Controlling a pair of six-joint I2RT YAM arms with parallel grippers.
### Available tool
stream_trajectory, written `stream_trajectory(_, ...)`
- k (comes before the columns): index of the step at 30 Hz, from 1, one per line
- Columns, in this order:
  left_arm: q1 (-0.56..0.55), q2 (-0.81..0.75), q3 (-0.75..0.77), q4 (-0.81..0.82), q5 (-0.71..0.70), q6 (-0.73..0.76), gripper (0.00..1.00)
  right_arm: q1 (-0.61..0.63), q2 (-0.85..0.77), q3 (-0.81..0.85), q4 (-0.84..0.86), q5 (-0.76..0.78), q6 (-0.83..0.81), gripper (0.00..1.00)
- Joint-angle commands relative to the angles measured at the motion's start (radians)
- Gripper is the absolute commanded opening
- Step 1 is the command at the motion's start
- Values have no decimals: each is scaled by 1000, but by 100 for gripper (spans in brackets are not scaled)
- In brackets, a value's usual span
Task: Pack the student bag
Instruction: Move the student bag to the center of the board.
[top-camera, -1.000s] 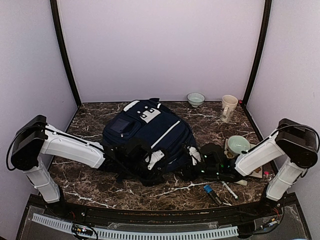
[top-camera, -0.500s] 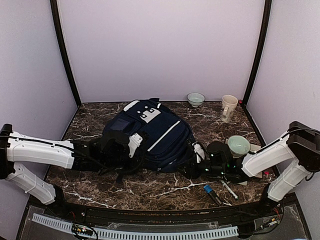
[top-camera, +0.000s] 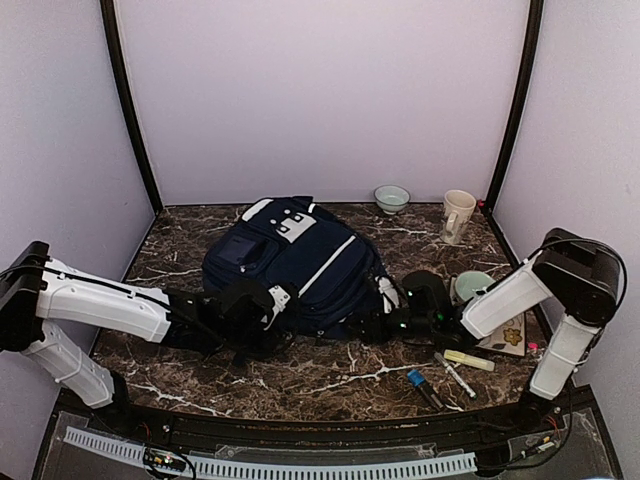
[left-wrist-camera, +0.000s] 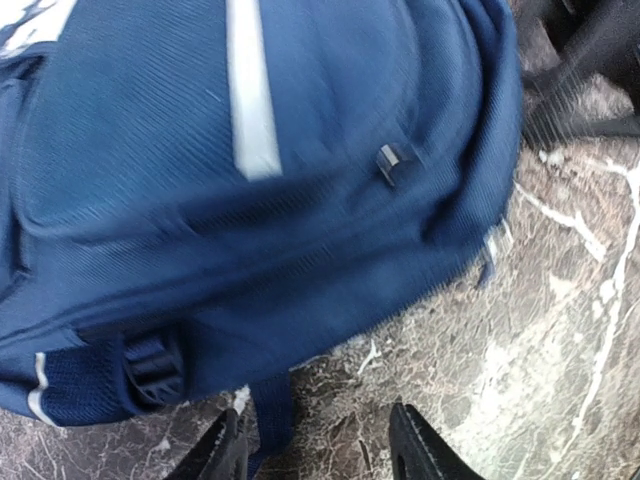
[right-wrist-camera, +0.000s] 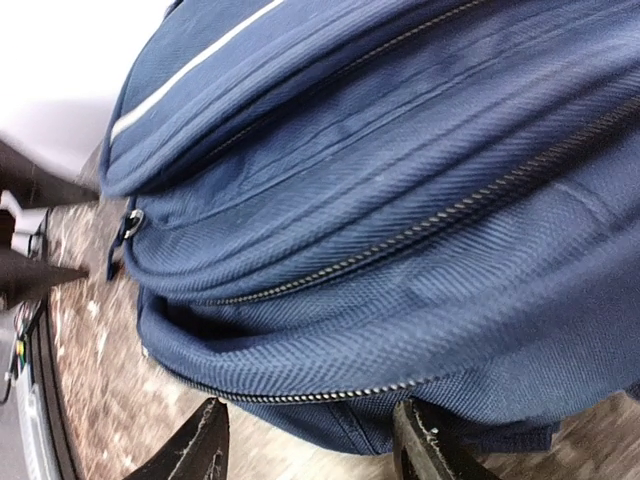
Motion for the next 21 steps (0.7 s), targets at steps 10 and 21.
stream_trajectory(10, -18, 102, 26, 192, 67, 170, 48, -199, 47, 143, -23, -48, -135, 58)
stream_trajectory(21, -20, 132, -7, 343, -62, 363, 53, -173, -116, -62, 114, -35, -123, 58)
